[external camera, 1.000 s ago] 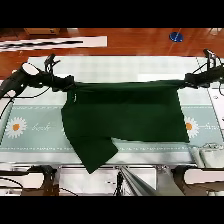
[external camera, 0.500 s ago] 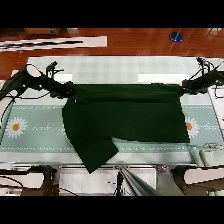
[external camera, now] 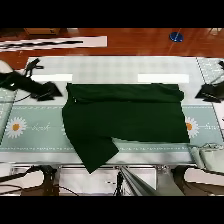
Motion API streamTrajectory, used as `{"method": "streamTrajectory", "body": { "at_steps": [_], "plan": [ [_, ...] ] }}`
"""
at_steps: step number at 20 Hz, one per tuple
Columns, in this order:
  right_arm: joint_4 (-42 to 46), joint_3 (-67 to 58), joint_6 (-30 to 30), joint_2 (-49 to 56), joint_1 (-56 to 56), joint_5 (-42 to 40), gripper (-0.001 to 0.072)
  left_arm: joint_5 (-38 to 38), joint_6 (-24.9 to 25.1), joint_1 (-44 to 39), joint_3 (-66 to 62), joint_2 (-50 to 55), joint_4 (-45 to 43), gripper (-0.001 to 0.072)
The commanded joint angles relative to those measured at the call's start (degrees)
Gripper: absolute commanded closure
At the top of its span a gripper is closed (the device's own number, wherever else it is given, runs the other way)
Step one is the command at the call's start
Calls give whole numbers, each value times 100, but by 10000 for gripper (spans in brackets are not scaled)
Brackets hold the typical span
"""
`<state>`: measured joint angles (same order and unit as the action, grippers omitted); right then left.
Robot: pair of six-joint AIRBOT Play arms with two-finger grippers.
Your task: Fold the shirts.
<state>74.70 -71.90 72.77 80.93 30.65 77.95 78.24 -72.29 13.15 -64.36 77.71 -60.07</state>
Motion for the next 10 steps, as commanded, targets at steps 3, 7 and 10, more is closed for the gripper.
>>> {"method": "streamTrajectory", "body": {
  "at_steps": [3,7,10],
  "plan": [
    [-1071,1764,-621,-1316,1429,-96,219,361,1102,1163,2551,-1823,826,92],
    [-1541,2573,-859,-1663,1602,-92,219,494,1499,1401,3882,-2267,1294,93],
    [-1604,2627,-855,-1768,1602,-98,219,330,1567,1235,4076,-2210,1141,94]
  ]
}}
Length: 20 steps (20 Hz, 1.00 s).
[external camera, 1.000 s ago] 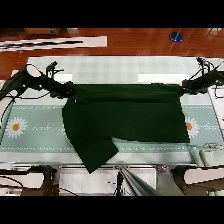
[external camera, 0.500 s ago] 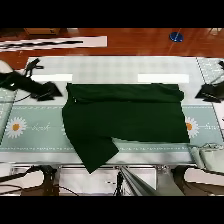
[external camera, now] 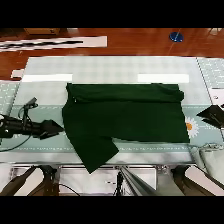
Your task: Fold the shirts.
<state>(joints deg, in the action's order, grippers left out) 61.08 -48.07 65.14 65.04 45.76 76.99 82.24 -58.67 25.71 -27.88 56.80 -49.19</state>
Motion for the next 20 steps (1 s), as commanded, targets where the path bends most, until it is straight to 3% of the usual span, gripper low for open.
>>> {"method": "streamTrajectory", "body": {
  "at_steps": [1,8,12,13,14,15,16,18,20],
  "plan": [
    [-269,245,-92,-192,92,15,219,-133,157,-136,426,-101,-35,94],
    [-271,243,-74,-240,92,105,219,-669,-15,-1287,426,562,-286,100],
    [-269,243,-76,-240,92,127,219,-1462,-208,-2063,422,1054,-17,106],
    [-271,243,-63,-240,92,153,219,-1591,-205,-2175,417,1145,195,164],
    [-271,243,-22,-240,92,199,219,-1633,-184,-2238,417,1209,310,377],
    [-269,243,33,-240,92,227,219,-1602,-72,-2256,417,1239,317,634],
    [-269,243,101,-240,92,234,219,-1554,31,-2245,417,1244,315,678],
    [-37,243,315,-240,96,317,219,-1436,39,-2168,417,1244,295,679],
    [953,245,575,-223,98,466,219,-1316,39,-2085,417,1241,291,679]
  ]
}}
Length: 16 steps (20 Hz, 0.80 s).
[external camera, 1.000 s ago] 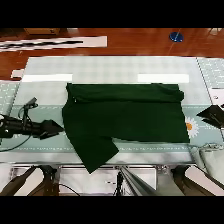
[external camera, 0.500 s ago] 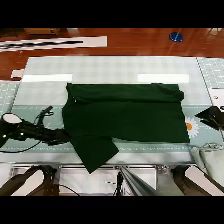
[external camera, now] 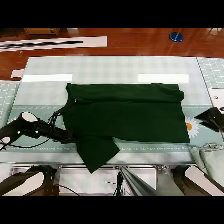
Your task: Fold the shirts.
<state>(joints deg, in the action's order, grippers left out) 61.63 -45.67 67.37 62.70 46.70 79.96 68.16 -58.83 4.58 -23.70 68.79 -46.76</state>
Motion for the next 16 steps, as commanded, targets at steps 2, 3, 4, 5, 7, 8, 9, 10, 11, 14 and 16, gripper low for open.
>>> {"method": "streamTrajectory", "body": {
  "at_steps": [2,3,4,5,7,8,9,10,11,14,16],
  "plan": [
    [1456,9,520,120,4,238,219,136,70,66,0,37,50,680],
    [1309,9,501,232,4,282,219,129,70,66,0,31,50,679],
    [1058,9,393,367,2,328,217,129,70,66,0,31,50,679],
    [931,9,345,496,2,356,161,129,70,66,0,31,50,680],
    [940,9,352,756,-2,365,138,129,70,66,0,31,50,679],
    [935,11,352,879,-2,376,138,129,70,66,0,31,52,679],
    [925,11,350,973,-2,400,138,129,68,66,0,31,52,679],
    [927,11,350,1047,-2,402,139,129,68,66,0,31,52,679],
    [927,11,345,1091,-2,396,140,129,68,66,0,31,55,679],
    [929,190,304,1106,-2,352,141,125,68,66,0,31,52,679],
    [896,463,302,1106,-4,216,142,127,68,66,0,31,55,679]
  ]
}}
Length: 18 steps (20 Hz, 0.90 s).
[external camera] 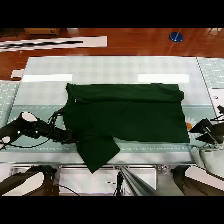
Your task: Fold the shirts.
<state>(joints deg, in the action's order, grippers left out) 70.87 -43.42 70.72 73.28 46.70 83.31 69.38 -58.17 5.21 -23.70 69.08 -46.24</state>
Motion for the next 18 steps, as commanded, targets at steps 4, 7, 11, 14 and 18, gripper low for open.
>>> {"method": "streamTrajectory", "body": {
  "at_steps": [4,7,11,14,18],
  "plan": [
    [-358,824,-68,48,-4,-570,204,4,2,2,0,2,48,679],
    [-743,957,-70,48,-4,-927,303,2,4,2,0,2,133,679],
    [-1130,957,-136,48,-2,-953,586,-70,7,2,0,2,131,679],
    [-1735,951,-861,31,-2,-319,678,-59,9,0,-42,-11,133,681],
    [-2269,660,-1084,-470,-2,293,679,409,118,0,-627,-411,638,681]
  ]
}}
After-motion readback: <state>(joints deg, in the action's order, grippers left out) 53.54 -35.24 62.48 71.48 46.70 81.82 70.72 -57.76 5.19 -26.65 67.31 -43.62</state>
